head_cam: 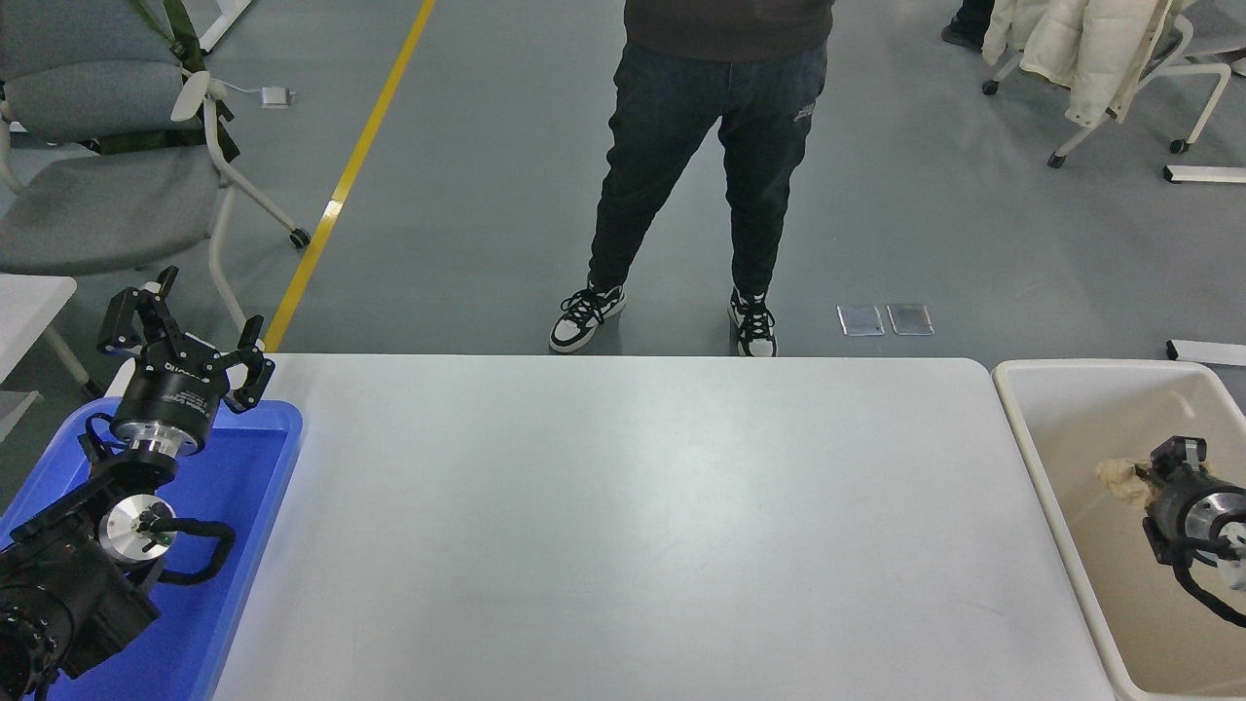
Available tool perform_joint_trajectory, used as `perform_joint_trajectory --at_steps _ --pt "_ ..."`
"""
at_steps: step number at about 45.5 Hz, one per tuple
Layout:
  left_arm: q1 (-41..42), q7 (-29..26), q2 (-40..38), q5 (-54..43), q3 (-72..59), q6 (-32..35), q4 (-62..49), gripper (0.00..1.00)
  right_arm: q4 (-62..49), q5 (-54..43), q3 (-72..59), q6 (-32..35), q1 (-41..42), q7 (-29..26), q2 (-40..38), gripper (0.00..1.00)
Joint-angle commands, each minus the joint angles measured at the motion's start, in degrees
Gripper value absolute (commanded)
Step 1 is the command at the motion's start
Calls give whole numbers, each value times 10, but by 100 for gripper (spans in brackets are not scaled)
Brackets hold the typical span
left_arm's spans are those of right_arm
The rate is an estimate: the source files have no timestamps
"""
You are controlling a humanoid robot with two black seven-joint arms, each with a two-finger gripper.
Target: Clean the table surface
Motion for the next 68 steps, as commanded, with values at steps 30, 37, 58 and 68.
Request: perform_joint_trajectory --at_steps 30,37,58,68 --pt "0 0 0 0 0 1 -1 100 -1 0 4 -110 -1 0 10 99" --pt "0 0 0 0 0 0 -1 100 -1 1 11 -109 -1 0 5 99" --pt "0 0 -1 0 0 1 0 100 152 51 157 -96 -5 137 -27 98" --pt "0 0 0 -1 0 0 -1 100 331 39 268 -49 -64 164 -30 99"
